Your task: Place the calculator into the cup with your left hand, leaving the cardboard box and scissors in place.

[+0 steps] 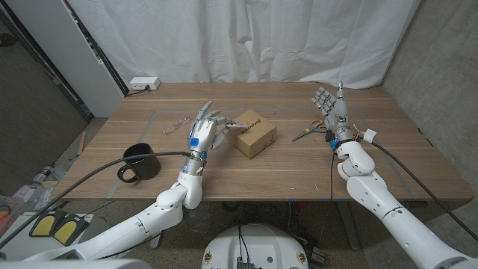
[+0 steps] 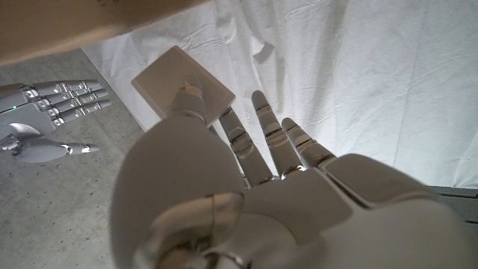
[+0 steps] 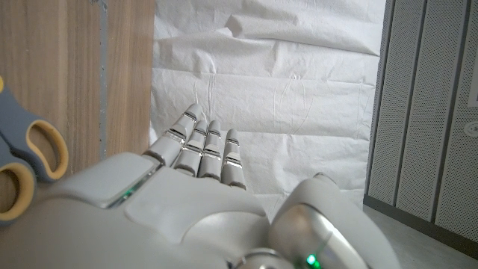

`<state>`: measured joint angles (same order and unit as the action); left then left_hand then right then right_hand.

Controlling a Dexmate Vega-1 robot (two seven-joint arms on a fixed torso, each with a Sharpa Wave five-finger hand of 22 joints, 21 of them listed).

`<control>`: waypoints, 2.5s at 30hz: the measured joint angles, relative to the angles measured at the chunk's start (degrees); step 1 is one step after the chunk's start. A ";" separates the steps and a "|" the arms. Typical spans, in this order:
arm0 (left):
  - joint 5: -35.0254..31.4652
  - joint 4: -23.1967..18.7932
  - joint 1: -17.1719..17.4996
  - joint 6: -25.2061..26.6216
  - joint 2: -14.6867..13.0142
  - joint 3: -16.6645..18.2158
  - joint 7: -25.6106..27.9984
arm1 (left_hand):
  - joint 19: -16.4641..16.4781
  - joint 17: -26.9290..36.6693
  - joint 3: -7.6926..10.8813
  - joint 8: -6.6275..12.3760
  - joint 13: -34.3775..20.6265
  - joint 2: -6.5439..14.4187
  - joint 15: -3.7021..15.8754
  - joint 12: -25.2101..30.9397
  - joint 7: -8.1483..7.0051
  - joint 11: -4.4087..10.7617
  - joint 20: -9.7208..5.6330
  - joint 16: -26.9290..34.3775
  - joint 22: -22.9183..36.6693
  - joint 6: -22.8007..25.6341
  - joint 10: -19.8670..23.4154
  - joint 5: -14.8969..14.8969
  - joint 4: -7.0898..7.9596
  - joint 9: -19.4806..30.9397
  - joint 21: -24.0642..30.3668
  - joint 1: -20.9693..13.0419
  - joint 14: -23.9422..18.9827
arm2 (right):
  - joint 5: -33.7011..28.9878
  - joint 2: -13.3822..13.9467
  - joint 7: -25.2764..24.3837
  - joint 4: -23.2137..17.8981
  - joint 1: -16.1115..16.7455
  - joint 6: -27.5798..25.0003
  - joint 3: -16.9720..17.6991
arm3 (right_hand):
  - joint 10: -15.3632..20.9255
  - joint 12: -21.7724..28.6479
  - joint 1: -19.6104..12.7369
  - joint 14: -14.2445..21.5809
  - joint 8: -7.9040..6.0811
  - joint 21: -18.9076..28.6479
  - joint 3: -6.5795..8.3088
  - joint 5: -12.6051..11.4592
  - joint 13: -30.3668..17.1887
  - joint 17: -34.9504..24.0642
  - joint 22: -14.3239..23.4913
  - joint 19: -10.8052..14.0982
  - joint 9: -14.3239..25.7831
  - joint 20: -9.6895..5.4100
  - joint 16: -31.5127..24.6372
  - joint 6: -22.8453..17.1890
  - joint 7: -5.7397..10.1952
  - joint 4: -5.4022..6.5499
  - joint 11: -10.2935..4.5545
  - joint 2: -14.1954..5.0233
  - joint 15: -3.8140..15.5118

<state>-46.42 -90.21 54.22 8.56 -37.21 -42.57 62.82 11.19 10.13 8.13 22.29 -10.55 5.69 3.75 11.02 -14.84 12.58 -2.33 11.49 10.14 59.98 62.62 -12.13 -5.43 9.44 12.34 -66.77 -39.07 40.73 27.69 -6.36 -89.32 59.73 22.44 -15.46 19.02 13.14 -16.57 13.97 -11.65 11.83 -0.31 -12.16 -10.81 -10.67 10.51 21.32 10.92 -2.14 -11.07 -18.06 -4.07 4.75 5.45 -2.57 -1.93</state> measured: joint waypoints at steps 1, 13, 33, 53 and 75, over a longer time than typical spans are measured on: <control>0.00 -0.26 0.16 0.00 -0.06 0.13 0.00 | 0.00 0.00 0.00 0.00 0.00 0.00 0.00 0.00 0.00 -0.16 0.00 -0.09 0.00 0.00 0.17 0.00 0.00 0.00 0.00 0.00 0.00 | 0.02 0.00 -0.02 0.00 0.00 -0.02 0.00 | 0.00 0.00 0.00 0.00 0.00 0.00 0.00 0.00 0.00 0.00 0.00 0.00 0.00 0.00 0.00 0.00 0.00 0.00 0.00 0.00 0.00; 1.05 -5.70 3.00 3.85 -1.68 2.46 -4.19 | 0.00 0.01 0.13 -0.46 0.00 -0.01 0.07 -0.21 0.00 -0.07 0.00 -0.27 0.00 0.00 0.52 0.05 0.14 0.00 -0.28 0.00 -0.51 | 0.57 0.22 0.29 -0.33 0.24 -0.30 0.21 | 0.00 0.01 0.00 0.00 0.00 0.00 0.00 0.00 0.01 0.00 0.00 -0.31 0.16 0.31 0.00 0.00 0.00 0.00 0.00 0.00 0.00; 1.55 -14.77 8.50 9.77 -4.07 6.89 -9.92 | 0.00 0.01 0.12 -1.56 0.05 -0.03 -0.01 -0.20 0.31 0.22 0.00 -0.49 0.01 0.49 1.21 0.22 0.13 0.02 -0.49 0.02 -0.60 | 1.25 0.20 1.80 0.85 -0.41 -0.18 0.23 | 0.00 0.01 -0.01 0.00 0.00 0.00 0.01 0.00 0.01 -0.01 0.00 -0.31 0.16 0.31 0.00 0.00 0.00 0.00 0.00 0.00 0.00; 5.32 -25.95 15.45 10.64 -7.36 14.01 -15.51 | 0.63 0.01 0.34 -2.05 0.00 -0.05 -0.02 -0.21 0.30 0.22 -0.02 -0.72 0.01 0.49 1.20 0.44 0.34 0.06 -0.49 0.02 -0.59 | 2.17 1.88 2.45 -1.58 2.10 0.74 1.97 | 0.00 0.02 -0.01 0.00 -0.01 0.00 -0.15 0.00 0.02 -0.01 0.00 -0.52 0.15 0.09 0.00 0.00 0.00 -0.16 0.00 -0.01 -0.01; 6.66 -34.69 23.29 12.33 -9.22 21.24 -20.19 | 0.94 0.02 0.57 -2.45 0.01 -0.36 -0.03 -0.43 0.30 0.21 0.27 -0.72 0.14 0.50 1.19 0.65 0.57 0.12 -0.47 -0.29 -0.58 | 2.99 4.22 3.42 -5.55 6.45 1.36 3.88 | 0.00 -0.22 -0.01 0.00 -0.01 0.00 -0.15 0.00 0.02 -0.01 0.00 -0.52 0.14 0.10 0.00 0.01 -0.01 -0.16 0.00 -0.01 -0.01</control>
<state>-39.76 -124.89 77.51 20.89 -46.43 -21.33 42.63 12.13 10.14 8.69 19.85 -10.54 5.33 3.72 10.59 -14.54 12.79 -2.06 10.77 10.28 60.48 63.81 -11.48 -4.86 9.56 11.88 -67.06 -39.64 43.73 31.91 -2.93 -94.87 66.18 23.80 -11.58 19.02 12.92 -16.57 13.97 -11.66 11.84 -0.46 -12.16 -10.79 -10.68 10.51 20.80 11.06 -2.04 -11.07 -18.05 -4.08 4.59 5.45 -2.58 -1.93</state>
